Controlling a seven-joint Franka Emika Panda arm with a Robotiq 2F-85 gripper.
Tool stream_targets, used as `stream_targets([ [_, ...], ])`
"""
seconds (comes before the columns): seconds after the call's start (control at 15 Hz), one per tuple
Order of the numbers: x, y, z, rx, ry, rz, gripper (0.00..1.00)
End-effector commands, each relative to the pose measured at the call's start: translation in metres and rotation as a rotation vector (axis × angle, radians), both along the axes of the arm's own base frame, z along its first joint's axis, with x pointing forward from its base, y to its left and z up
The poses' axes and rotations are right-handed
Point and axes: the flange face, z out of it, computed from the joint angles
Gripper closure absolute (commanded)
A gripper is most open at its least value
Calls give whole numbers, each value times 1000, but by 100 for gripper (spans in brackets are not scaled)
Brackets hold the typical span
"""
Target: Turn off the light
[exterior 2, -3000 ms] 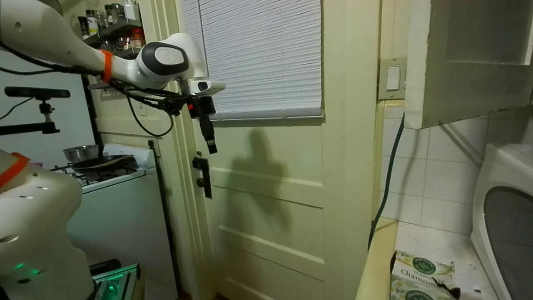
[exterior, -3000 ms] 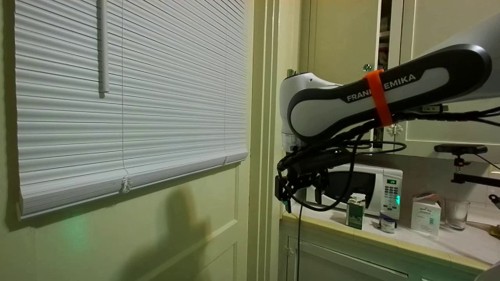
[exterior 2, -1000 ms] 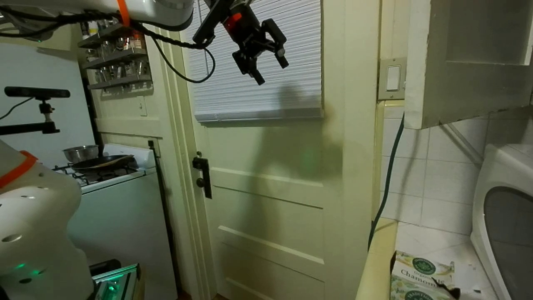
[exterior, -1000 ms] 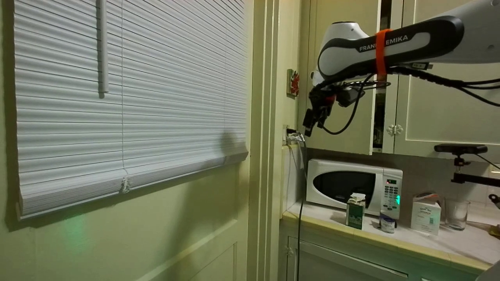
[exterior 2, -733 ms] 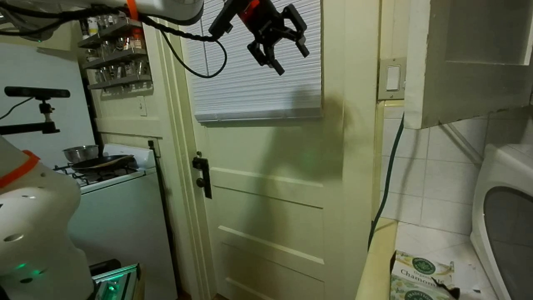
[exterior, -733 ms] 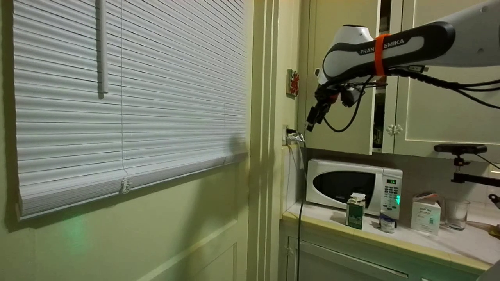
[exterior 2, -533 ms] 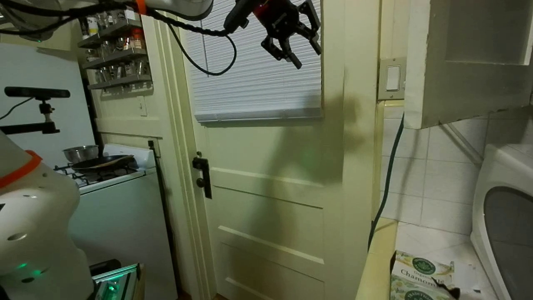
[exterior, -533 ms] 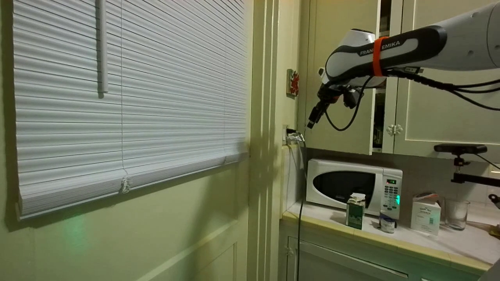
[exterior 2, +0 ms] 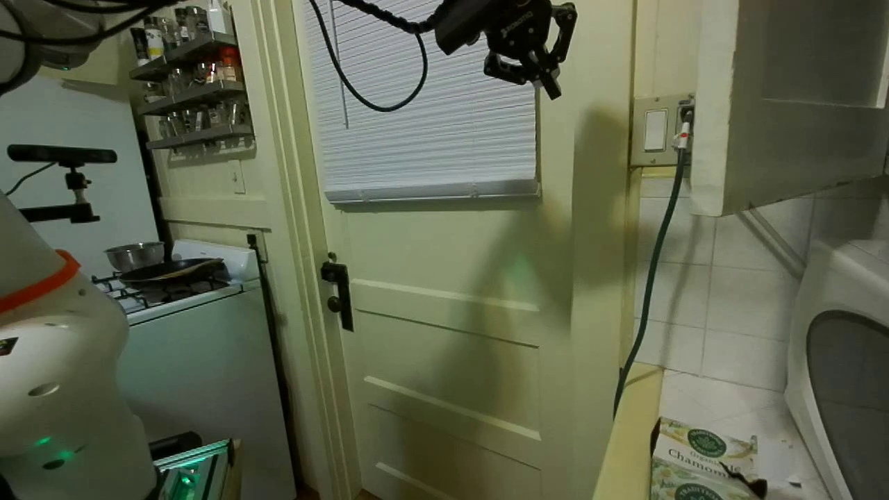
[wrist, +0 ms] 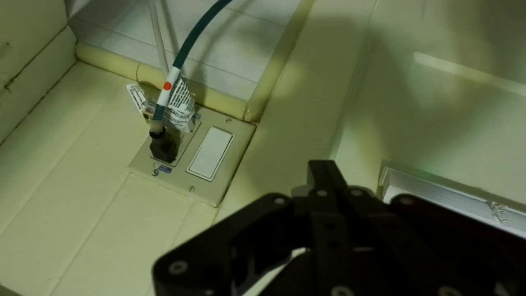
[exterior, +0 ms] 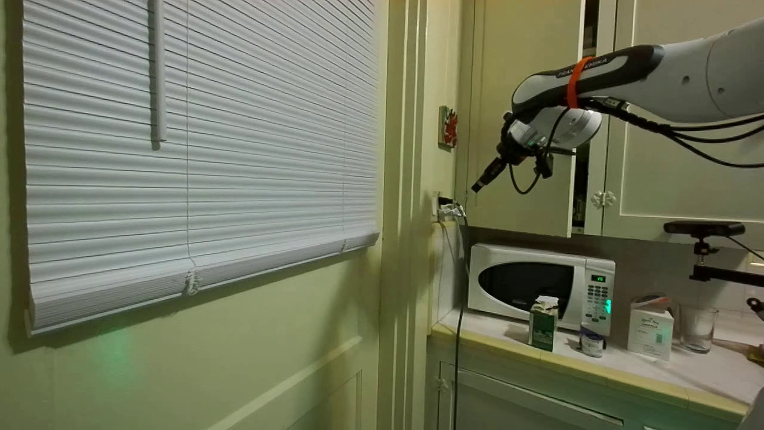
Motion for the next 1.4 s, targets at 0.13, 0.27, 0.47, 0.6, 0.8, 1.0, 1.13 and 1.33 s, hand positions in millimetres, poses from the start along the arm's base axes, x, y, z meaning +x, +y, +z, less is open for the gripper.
stream_targets([
  [0.13,12,-9,-1,13,-11,5,99],
  [0.27,12,-6,0,10,-12,8,99],
  [0.47,11,-5,1,10,-14,8,99],
  [0.6,11,-6,1,9,-14,7,99],
  [0.8,26,-11,-1,7,-31,28,100],
  [1.0,48,-12,0,21,-37,75,100],
  [1.13,66,-16,-3,-4,-38,82,100],
  [1.33,91,-29,-12,-27,-9,59,100],
])
